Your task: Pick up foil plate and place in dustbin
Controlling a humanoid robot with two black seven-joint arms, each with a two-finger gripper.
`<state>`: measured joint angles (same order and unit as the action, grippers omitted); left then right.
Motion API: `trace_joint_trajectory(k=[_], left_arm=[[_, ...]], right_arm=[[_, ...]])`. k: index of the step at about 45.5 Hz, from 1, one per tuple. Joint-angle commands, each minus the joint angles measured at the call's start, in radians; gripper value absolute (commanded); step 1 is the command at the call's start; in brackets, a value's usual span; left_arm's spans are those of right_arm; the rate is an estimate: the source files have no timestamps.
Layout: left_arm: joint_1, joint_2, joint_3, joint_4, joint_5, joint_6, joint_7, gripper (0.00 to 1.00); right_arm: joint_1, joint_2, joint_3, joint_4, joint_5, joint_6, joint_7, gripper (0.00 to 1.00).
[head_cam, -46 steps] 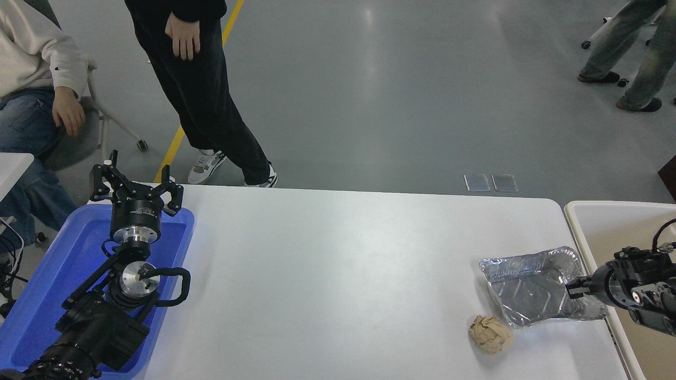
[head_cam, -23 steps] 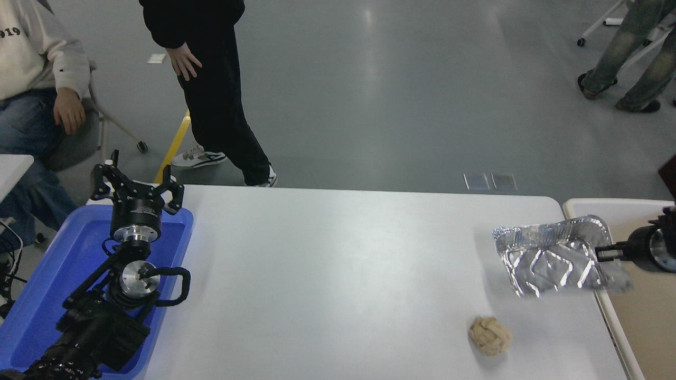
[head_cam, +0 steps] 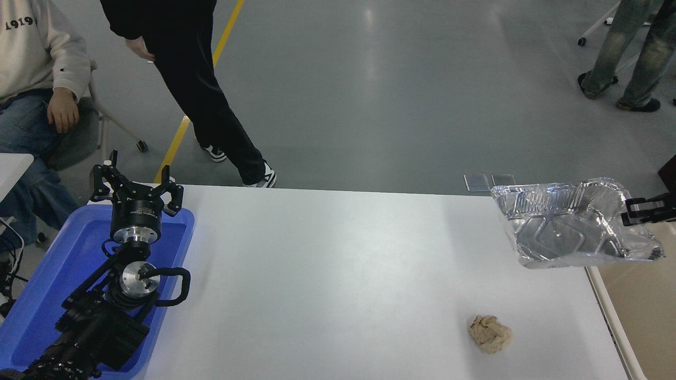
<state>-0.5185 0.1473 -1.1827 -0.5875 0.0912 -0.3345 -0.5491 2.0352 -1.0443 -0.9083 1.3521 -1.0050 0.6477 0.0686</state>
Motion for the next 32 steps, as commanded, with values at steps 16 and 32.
trace_joint_trajectory(k=[16, 32], left_arm=[[0.0, 0.0, 0.0, 0.0, -0.001, 0.0, 0.0, 0.99], [0.0, 0.0, 0.0, 0.0, -0.001, 0.0, 0.0, 0.99]], right_arm=[[0.227, -0.074, 0.022, -0.119, 0.028, 0.118, -0.11, 0.0], [0.024, -0.117, 0.054, -0.494, 0.526, -0.181, -0.174, 0.0]])
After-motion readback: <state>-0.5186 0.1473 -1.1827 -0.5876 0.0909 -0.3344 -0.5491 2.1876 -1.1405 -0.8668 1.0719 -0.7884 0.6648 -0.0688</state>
